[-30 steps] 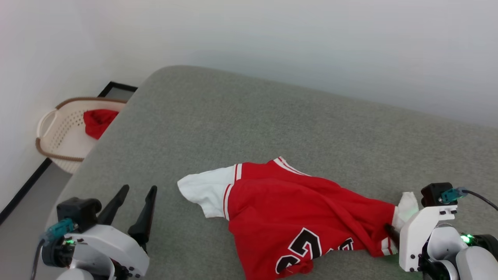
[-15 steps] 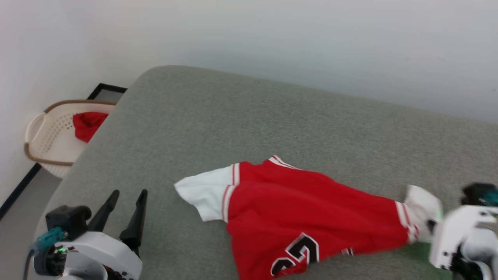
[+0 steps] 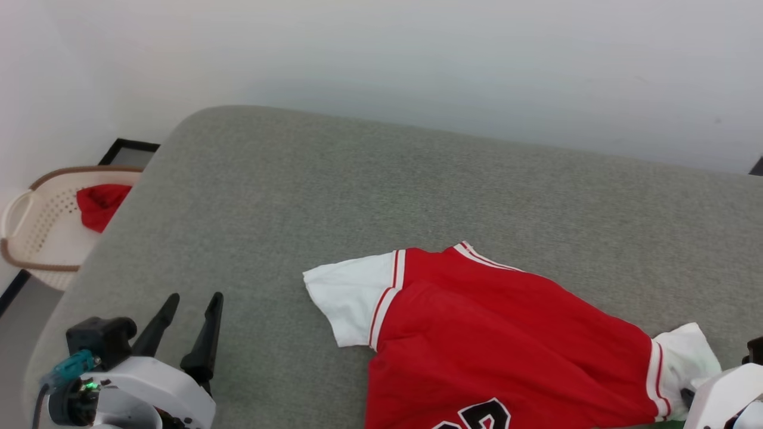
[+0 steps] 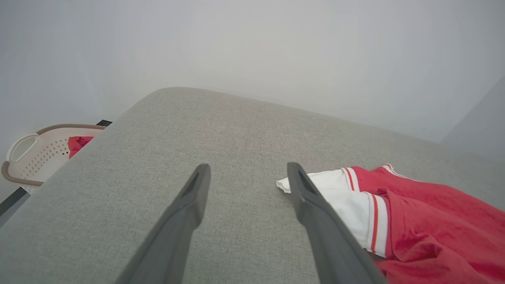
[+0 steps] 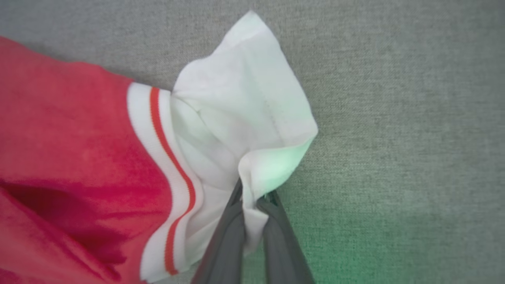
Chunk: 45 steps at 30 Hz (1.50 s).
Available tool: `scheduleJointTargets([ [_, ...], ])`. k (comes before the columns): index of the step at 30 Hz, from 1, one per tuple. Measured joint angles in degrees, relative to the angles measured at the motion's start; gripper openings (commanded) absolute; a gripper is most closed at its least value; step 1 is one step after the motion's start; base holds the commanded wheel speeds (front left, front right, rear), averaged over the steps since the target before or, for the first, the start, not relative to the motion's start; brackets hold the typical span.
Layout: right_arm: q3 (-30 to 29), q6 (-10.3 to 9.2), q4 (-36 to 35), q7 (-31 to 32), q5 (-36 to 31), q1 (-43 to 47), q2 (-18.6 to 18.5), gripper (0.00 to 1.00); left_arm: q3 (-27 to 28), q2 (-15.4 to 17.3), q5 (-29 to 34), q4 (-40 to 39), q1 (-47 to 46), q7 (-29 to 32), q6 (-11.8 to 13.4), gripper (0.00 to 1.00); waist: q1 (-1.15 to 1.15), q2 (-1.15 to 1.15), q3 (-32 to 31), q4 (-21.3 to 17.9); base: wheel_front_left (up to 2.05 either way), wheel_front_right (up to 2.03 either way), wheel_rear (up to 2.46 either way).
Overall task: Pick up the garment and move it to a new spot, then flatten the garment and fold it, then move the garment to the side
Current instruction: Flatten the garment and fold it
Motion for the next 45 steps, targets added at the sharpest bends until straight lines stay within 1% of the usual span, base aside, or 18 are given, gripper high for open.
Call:
scheduleJointTargets([
  [3, 0.3, 0.00, 0.3, -0.4, 0.0, -0.4, 0.2, 1.00, -0.1, 0.3, 0.0, 0.1, 0.0, 0.4, 0.0, 1.00, 0.00, 0.00, -0.2, -0.8, 0.00, 0.00, 0.00],
  [6, 1.5, -0.01, -1.0, -0.8, 0.5, -0.8, 0.3, 1.00, -0.2, 0.8, -0.4, -0.1, 0.1, 1.1, -0.1, 1.00, 0.00, 0.00, -0.4, -1.9, 0.00, 0.00, 0.00],
  [13, 4.4, -0.01, -9.6, -1.9, 2.6, 0.5, 0.2, 1.00, 0.1, 2.6, -0.5, -1.8, -0.1, 3.3, 0.2, 1.00, 0.00, 0.00, -1.0, -5.0, 0.00, 0.00, 0.00],
  [17, 5.4, -0.01, -15.3, -4.5, 3.9, 2.8, 0.2, 1.00, 0.1, 4.0, -0.9, -2.8, -0.5, 5.4, 0.2, 1.00, 0.00, 0.00, -1.1, -7.1, 0.00, 0.00, 0.00],
  [21, 6.7, -0.01, -20.0, -8.2, 4.3, 4.6, 0.2, 1.00, 0.9, 6.1, -1.6, -3.4, -1.4, 7.7, 0.1, 1.00, 0.00, 0.00, -1.1, -9.4, 0.00, 0.00, 0.00],
  [28, 8.1, -0.01, -24.9, -13.7, 4.4, 7.1, 1.0, 1.00, 1.9, 9.3, -3.7, -3.5, -3.1, 12.8, -0.3, 1.00, 0.00, 0.00, -0.9, -13.7, 0.00, 0.00, 0.00],
  [32, 8.4, -0.01, -26.0, -14.6, 5.1, 7.8, 1.8, 1.00, 2.2, 10.6, -6.0, -2.9, -4.8, 16.6, -0.9, 1.00, 0.00, 0.00, -0.4, -15.9, 0.00, 0.00, 0.00],
  [36, 8.7, -0.01, -26.3, -14.8, 5.9, 8.0, 2.1, 1.00, 1.6, 11.8, -8.5, -1.5, -7.3, 22.7, -1.8, 1.00, 0.00, 0.00, 0.6, -17.6, 0.00, 0.00, 0.00],
  [41, 8.8, -0.01, -26.4, -15.0, 6.4, 7.0, 2.3, 1.00, -0.2, 13.4, -12.1, 1.6, -11.7, 32.0, -3.0, 1.00, 0.00, 0.00, 2.5, -18.7, 0.00, 0.00, 0.00],
  [45, 8.7, -0.01, -26.4, -15.1, 6.9, 6.3, 2.3, 1.00, -2.9, 14.0, -13.1, 4.7, -15.3, 39.8, -2.8, 1.00, 0.00, 0.00, 4.1, -19.2, 0.00, 0.00, 0.00],
])
